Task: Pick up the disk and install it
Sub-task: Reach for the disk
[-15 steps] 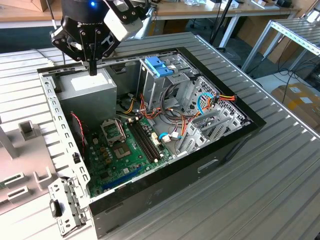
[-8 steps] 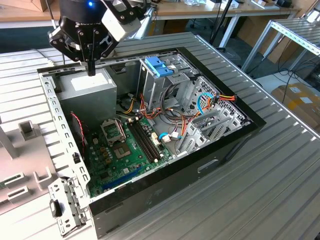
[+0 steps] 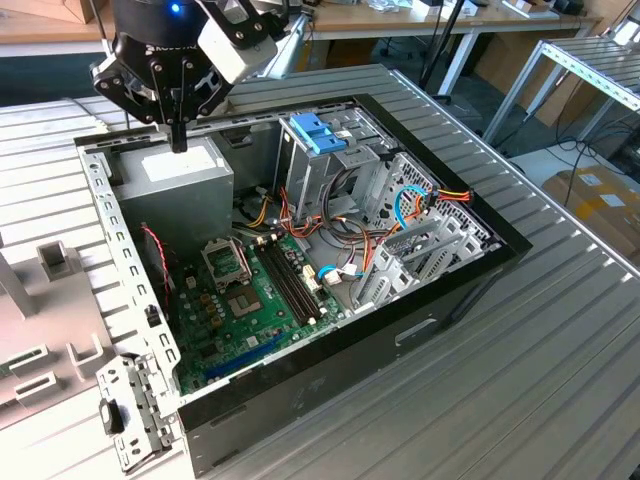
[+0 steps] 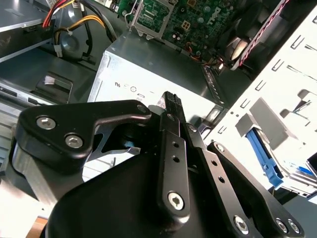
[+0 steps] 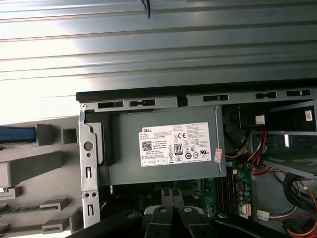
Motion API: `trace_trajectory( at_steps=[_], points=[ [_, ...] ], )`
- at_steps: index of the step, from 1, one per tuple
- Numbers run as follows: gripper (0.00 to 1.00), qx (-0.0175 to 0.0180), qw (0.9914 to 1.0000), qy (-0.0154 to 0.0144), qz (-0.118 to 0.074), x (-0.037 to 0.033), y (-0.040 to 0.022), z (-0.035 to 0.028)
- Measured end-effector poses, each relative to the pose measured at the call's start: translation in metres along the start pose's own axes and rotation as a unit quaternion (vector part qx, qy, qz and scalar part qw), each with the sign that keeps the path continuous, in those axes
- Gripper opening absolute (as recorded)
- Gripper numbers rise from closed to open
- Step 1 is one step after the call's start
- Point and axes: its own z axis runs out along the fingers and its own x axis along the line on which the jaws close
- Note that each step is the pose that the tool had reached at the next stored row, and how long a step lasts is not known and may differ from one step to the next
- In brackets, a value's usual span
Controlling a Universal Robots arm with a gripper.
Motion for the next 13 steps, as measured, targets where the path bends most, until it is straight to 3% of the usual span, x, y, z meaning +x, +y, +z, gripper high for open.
trace_trajectory(
  at_steps=[13],
  points=[
    [0.11, 0.0, 1.0, 0.0, 0.0, 0.0047, -0.0004, -0.0001]
  ],
)
